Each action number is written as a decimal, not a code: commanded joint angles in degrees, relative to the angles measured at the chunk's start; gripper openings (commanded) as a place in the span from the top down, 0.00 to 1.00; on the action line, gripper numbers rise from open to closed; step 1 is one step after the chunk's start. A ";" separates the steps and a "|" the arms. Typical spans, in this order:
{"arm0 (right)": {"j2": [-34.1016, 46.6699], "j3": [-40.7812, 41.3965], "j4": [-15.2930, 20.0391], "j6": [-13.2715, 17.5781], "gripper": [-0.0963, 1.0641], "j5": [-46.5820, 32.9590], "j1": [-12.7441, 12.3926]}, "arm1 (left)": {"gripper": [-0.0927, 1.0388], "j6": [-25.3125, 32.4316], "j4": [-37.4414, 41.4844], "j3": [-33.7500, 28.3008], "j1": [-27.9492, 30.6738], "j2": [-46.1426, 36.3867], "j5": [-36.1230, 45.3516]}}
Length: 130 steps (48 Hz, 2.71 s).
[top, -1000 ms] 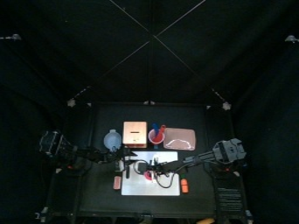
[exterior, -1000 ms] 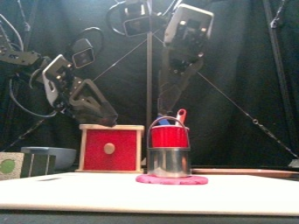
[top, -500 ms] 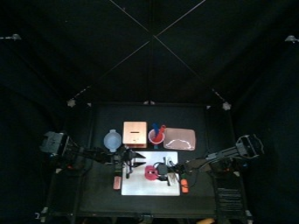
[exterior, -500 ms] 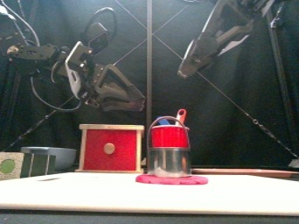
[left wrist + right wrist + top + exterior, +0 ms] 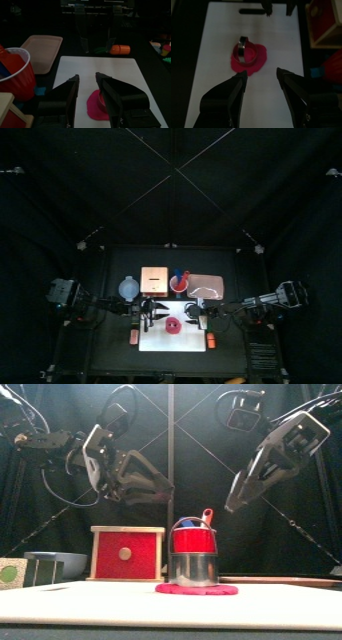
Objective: Get the cutter from the drawer then cut the dough then place the extra dough in the bowl
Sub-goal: Cut the dough
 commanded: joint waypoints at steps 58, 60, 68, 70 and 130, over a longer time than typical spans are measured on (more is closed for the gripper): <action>20.74 3.08 27.69 -11.16 0.19 -36.12 5.19 | 0.28 1.23 -0.53 2.02 -9.32 13.89 -15.73; 20.30 3.43 27.51 -11.25 0.19 -35.60 5.19 | 0.28 1.23 -0.62 1.93 -9.32 13.89 -15.64; 18.54 4.22 26.28 -10.99 0.19 -34.01 4.66 | 0.28 1.49 -0.62 1.41 -9.23 13.80 -15.29; 18.28 3.96 26.28 -10.90 0.19 -33.66 4.83 | 0.28 1.58 -0.53 1.32 -9.14 13.80 -15.03; 24.35 -1.85 36.83 -10.99 0.19 -32.26 10.20 | 0.28 6.50 6.68 -0.97 -3.43 14.94 -11.16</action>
